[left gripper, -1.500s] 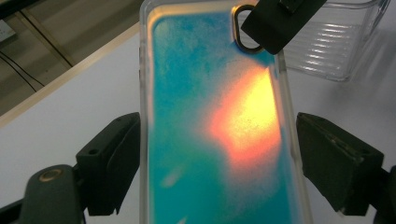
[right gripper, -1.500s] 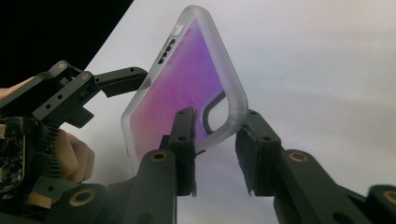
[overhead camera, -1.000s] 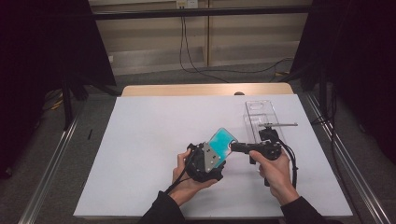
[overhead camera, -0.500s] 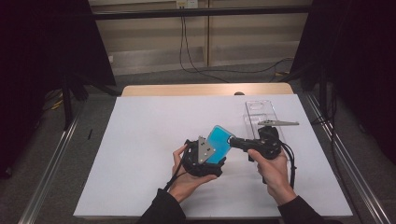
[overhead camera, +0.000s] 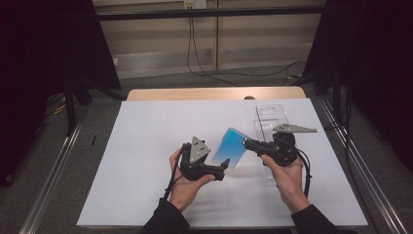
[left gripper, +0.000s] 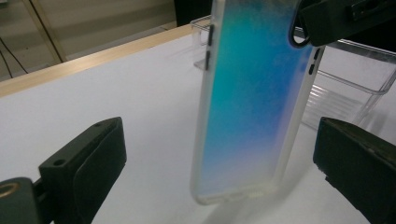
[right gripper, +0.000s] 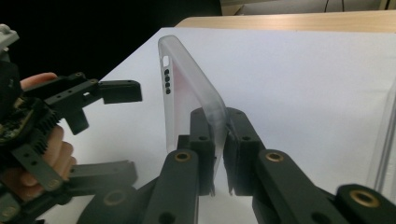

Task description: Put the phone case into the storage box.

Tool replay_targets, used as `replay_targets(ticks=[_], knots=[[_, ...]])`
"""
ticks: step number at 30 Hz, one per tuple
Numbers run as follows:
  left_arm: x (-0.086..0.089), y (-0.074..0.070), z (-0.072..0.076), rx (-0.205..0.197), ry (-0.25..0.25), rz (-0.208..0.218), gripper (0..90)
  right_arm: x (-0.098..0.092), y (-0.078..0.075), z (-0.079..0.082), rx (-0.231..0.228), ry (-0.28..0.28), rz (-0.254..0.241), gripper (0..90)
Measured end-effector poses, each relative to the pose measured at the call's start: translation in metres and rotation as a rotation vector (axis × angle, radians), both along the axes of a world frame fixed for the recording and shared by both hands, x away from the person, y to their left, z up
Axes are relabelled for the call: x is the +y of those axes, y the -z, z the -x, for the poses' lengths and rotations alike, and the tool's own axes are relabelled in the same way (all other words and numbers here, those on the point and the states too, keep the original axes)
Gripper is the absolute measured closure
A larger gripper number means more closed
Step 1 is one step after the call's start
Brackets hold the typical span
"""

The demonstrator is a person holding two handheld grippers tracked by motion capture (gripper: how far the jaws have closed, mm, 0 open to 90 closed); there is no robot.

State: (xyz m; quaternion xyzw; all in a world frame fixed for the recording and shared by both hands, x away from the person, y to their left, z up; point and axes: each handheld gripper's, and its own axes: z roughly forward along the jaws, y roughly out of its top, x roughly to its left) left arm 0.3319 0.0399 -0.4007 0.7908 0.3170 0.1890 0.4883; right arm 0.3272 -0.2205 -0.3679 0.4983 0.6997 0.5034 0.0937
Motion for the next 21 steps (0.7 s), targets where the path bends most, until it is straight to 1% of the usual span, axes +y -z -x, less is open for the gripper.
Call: replay_targets(ticks=[1,2,3,5,6,8,9,12,14,17,18,21], knots=[[0.001,0.0,0.001,-0.009,-0.009,-0.014,2.6,-0.001,0.0,0.0,-0.005,0.004,-0.001,82.4],[0.003,0.0,0.002,-0.026,-0.029,-0.022,2.6,-0.002,0.0,0.0,-0.005,0.005,0.0,82.4],[0.004,0.0,0.002,-0.031,-0.041,-0.026,2.6,-0.003,0.0,-0.001,-0.014,0.006,0.006,82.4],[0.007,0.002,0.002,-0.032,-0.05,-0.02,2.6,-0.004,0.0,-0.001,-0.022,0.01,0.012,82.5],[0.009,0.003,0.002,-0.04,-0.058,-0.029,2.5,-0.004,0.0,-0.001,-0.026,0.009,0.012,82.4],[0.011,0.006,0.003,-0.059,-0.058,-0.033,2.7,-0.005,0.0,-0.001,-0.036,0.011,0.022,82.4],[0.012,0.007,0.003,-0.059,-0.06,-0.03,2.8,-0.006,-0.001,-0.001,-0.047,0.011,0.025,82.5],[0.017,0.01,0.002,-0.076,-0.077,-0.005,3.7,-0.01,-0.002,-0.001,-0.057,0.019,0.023,82.4],[0.019,0.012,0.002,-0.088,-0.079,-0.007,4.0,-0.013,-0.003,-0.001,-0.068,0.023,0.024,82.5],[0.024,0.012,0.0,-0.092,-0.093,0.029,4.2,-0.016,-0.004,-0.001,-0.075,0.032,0.035,82.5],[0.025,0.012,0.0,-0.098,-0.099,0.033,4.2,-0.017,-0.004,-0.002,-0.076,0.036,0.034,82.5],[0.03,0.012,0.001,-0.099,-0.08,0.041,4.4,-0.019,-0.004,-0.002,-0.086,0.038,0.043,82.5]])
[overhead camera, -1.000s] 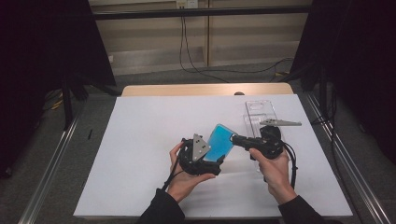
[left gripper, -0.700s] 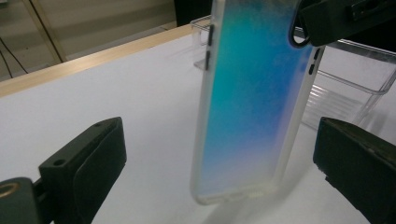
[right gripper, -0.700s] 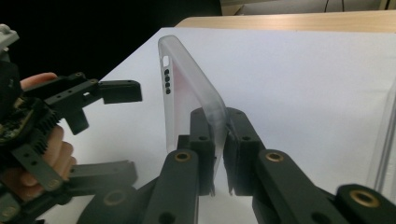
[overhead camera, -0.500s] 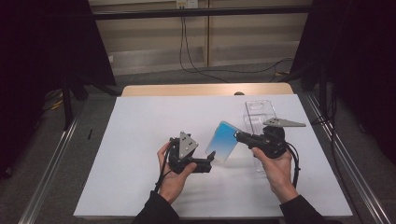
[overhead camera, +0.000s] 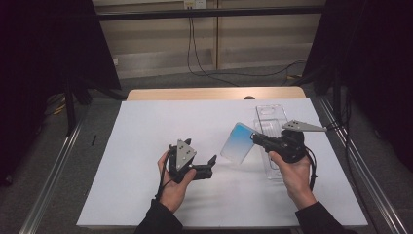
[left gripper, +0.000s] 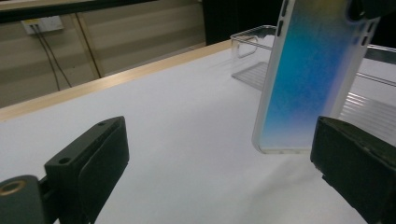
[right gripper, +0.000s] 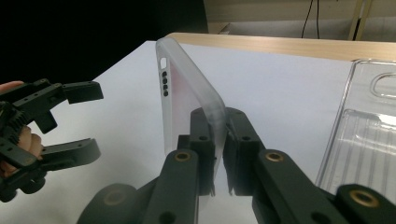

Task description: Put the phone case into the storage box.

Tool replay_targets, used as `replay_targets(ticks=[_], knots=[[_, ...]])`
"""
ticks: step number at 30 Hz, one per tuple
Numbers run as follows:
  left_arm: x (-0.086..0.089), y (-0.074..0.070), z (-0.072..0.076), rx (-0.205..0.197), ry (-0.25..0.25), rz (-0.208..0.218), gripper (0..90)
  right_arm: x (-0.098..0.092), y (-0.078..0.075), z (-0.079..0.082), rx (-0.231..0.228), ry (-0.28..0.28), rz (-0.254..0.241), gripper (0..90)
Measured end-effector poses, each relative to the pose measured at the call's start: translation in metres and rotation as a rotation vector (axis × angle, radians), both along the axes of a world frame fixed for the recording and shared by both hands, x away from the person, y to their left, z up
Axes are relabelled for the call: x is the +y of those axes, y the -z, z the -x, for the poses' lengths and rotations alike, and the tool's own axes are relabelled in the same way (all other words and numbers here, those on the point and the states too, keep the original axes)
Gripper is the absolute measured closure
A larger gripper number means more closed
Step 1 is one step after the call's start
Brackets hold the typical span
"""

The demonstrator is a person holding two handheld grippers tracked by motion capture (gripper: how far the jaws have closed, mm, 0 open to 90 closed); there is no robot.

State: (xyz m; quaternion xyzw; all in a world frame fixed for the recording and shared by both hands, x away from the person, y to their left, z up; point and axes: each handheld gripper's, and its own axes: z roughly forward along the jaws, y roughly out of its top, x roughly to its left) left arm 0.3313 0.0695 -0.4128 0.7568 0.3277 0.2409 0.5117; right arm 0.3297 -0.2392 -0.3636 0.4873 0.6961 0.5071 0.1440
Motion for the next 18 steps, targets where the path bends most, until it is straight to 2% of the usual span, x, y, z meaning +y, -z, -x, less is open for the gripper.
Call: replay_targets(ticks=[4,8,13,18], knots=[[0.008,0.003,0.002,-0.008,0.003,0.01,4.7,-0.002,-0.001,-0.001,-0.007,-0.003,0.001,82.5],[0.02,0.005,0.003,-0.018,-0.002,0.066,5.4,-0.006,-0.002,-0.001,-0.017,0.005,-0.001,82.5],[0.038,0.004,0.005,-0.034,-0.016,0.071,4.2,-0.011,-0.006,-0.002,-0.03,0.015,-0.002,82.5],[0.055,0.005,0.009,-0.038,-0.019,0.1,2.7,-0.014,-0.008,-0.001,-0.034,0.021,-0.01,82.5]])
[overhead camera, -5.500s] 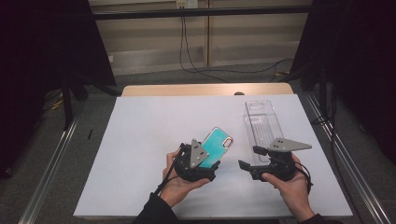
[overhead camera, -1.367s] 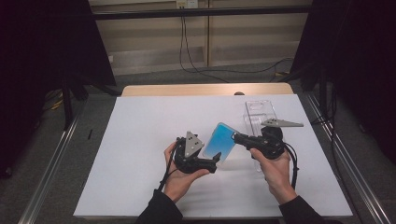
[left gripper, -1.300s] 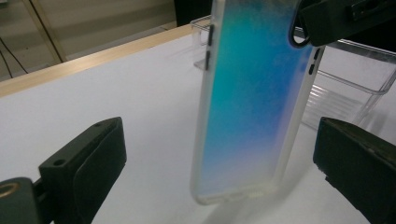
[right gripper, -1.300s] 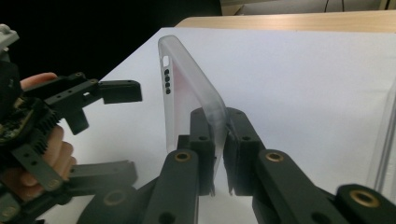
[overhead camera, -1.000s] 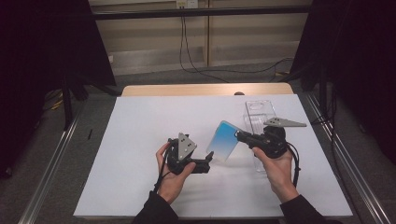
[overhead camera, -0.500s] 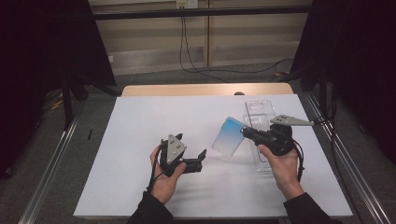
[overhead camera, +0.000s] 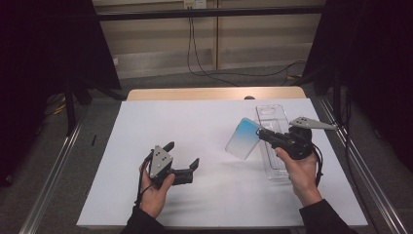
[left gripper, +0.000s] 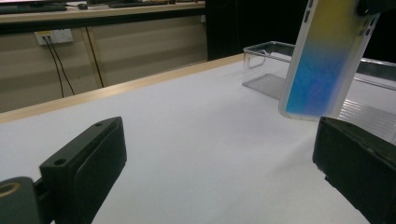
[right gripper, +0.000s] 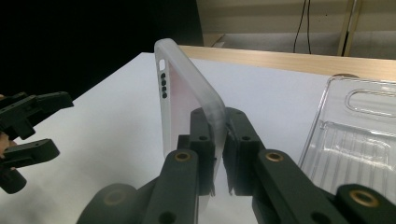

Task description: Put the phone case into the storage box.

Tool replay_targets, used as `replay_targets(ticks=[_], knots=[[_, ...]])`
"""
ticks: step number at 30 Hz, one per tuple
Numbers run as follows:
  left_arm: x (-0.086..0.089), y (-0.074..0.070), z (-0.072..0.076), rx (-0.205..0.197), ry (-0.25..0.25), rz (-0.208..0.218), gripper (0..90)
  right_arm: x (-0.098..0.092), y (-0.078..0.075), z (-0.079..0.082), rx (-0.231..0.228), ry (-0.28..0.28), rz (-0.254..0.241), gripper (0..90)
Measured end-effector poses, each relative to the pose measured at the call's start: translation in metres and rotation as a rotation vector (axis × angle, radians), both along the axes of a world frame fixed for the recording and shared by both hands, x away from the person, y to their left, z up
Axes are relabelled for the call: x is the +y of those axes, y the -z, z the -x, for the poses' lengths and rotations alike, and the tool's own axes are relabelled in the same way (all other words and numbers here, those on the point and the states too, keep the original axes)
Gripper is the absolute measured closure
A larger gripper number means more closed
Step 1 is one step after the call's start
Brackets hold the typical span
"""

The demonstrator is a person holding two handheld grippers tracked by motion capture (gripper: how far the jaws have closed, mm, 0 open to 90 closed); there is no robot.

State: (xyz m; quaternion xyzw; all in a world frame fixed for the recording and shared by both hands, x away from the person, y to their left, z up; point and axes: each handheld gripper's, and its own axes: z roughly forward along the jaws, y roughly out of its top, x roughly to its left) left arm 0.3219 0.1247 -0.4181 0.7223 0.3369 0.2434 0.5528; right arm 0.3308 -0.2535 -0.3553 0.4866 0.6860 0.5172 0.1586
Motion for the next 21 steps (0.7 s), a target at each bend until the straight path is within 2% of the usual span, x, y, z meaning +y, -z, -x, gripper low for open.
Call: replay_targets(ticks=[6,9,14,16,21], knots=[[0.021,-0.001,0.004,-0.016,0.001,0.035,2.6,-0.002,-0.003,0.0,-0.012,0.002,0.003,82.5],[0.031,-0.001,0.004,-0.006,-0.002,0.023,3.0,-0.005,-0.006,0.0,-0.02,0.007,0.004,82.5],[0.047,-0.001,0.003,0.022,-0.041,0.061,4.7,-0.01,-0.007,-0.004,-0.02,0.012,0.007,82.5],[0.053,-0.001,0.004,0.018,-0.05,0.04,4.4,-0.012,-0.008,-0.005,-0.022,0.013,0.006,82.5],[0.065,0.001,0.011,0.009,-0.036,0.033,3.3,-0.015,-0.01,-0.007,-0.024,0.017,0.008,82.5]])
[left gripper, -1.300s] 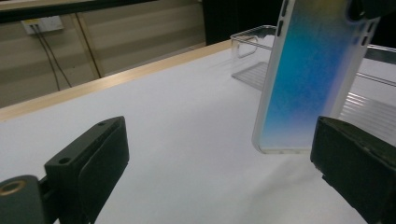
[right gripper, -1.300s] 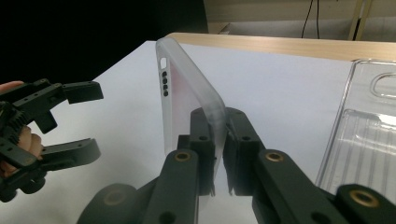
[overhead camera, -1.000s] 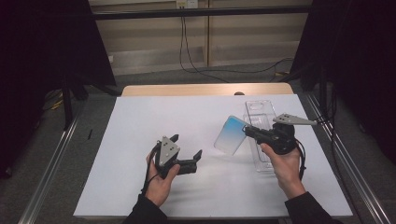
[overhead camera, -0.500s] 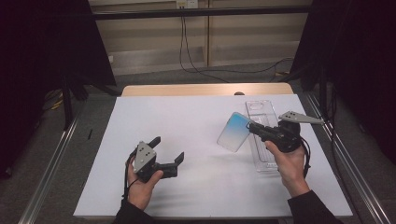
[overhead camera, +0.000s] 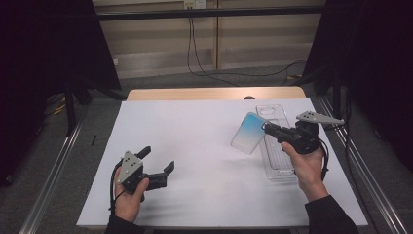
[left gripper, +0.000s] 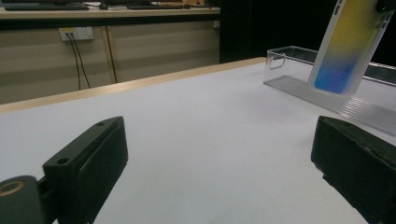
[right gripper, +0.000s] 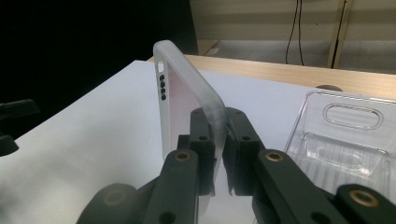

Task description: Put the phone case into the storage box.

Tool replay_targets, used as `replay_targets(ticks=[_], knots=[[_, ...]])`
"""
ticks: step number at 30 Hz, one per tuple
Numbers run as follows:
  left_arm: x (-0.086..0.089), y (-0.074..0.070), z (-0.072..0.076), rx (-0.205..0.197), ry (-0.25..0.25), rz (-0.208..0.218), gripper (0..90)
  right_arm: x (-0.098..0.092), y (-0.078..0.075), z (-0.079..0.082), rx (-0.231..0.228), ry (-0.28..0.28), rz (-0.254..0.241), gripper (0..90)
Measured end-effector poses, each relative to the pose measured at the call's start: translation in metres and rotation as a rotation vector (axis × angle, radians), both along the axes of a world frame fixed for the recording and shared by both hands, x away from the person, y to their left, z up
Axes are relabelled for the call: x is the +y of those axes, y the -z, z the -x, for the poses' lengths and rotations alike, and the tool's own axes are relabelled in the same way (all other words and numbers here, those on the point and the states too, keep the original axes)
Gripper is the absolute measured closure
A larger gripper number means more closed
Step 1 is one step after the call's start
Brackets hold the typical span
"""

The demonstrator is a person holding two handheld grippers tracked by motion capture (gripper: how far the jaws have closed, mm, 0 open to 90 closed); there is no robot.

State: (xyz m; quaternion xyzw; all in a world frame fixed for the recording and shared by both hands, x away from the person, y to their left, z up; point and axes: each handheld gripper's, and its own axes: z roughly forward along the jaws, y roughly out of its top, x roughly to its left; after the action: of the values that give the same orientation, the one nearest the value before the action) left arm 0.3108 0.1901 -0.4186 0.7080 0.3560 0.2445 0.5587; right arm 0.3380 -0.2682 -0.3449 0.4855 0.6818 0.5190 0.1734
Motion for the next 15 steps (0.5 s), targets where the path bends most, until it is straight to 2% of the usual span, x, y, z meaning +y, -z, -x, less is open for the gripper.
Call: replay_targets(ticks=[1,5,7,9,11,15], knots=[[0.003,0.0,0.001,-0.003,-0.004,-0.011,3.0,-0.001,-0.001,0.0,-0.003,0.0,0.001,82.5],[0.011,0.003,0.006,0.004,-0.023,-0.008,2.5,-0.005,-0.005,-0.003,-0.011,0.006,0.008,82.5],[0.016,0.004,0.008,0.001,-0.018,0.013,2.0,-0.007,-0.006,-0.005,-0.009,0.012,0.013,82.5],[0.02,0.004,0.01,-0.005,-0.016,0.001,2.0,-0.009,-0.007,-0.006,-0.009,0.016,0.019,82.5],[0.024,0.006,0.013,0.004,-0.019,0.013,2.0,-0.011,-0.009,-0.007,-0.019,0.018,0.023,82.5],[0.028,0.008,0.016,0.007,-0.03,0.004,2.2,-0.016,-0.014,-0.009,-0.027,0.027,0.026,82.5]])
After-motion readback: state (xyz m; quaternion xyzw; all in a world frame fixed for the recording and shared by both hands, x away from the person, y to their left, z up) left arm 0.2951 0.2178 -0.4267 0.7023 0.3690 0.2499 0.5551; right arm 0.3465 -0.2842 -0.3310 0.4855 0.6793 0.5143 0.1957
